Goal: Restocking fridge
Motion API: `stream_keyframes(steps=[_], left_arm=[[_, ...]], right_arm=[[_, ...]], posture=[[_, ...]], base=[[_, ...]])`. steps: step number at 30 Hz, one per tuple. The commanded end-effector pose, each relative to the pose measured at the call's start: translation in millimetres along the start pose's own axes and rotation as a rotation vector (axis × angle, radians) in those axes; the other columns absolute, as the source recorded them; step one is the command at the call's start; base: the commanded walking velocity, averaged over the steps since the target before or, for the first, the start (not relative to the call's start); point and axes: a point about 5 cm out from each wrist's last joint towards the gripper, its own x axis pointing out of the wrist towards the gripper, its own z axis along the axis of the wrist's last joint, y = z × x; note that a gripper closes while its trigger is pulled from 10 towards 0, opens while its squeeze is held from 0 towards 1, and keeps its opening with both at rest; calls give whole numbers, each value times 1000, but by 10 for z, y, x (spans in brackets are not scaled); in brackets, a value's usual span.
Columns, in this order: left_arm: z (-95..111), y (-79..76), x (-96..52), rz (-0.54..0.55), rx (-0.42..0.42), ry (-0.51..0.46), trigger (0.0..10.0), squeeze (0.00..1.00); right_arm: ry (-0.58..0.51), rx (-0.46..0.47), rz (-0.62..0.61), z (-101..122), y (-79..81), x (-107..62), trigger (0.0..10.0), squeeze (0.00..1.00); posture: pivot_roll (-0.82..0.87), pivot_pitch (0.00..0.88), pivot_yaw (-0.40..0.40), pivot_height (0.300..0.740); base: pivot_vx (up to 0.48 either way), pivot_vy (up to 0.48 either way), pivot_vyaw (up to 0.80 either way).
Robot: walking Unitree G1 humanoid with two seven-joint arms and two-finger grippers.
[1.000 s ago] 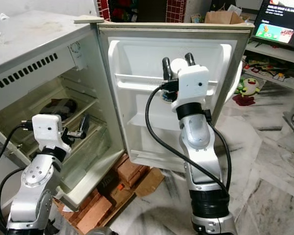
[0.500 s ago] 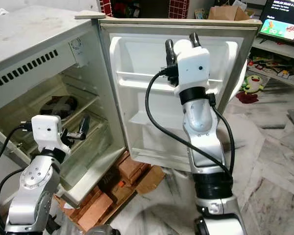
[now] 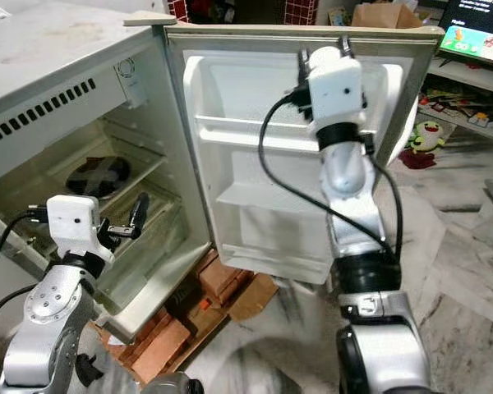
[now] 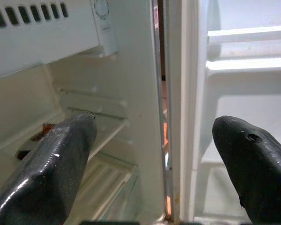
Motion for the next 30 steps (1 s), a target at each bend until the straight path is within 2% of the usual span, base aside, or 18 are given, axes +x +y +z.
stream_keyframes(steps=[1,5,8,15,19,30], left_arm=[[44,16,-25,-1,10,-5,10000,0],[53,14,-39,-4,12,-3,10000,0],[51,18,-81,-11,20,11,10000,0],[61,22,-112,-16,26,22,10000,0],[71,24,-134,-20,33,32,10000,0],[62,16,-105,-30,44,47,10000,0]], right_arm=[[-56,-26,-59,98,-105,117,10000,0],[-42,-36,-79,58,-138,132,10000,0],[31,-45,-137,-98,-207,119,10000,0],[96,-21,-177,-292,-233,79,10000,0],[166,-80,-255,-424,-354,74,10000,0],[315,-60,-349,-608,-549,80,10000,0]], posture=[[130,79,55,740],[142,90,58,740],[152,103,62,740],[163,118,67,740],[168,121,71,740],[163,110,74,740]], base=[[0,0,0],[0,0,0],[0,0,0],[0,0,0],[0,0,0],[0,0,0]])
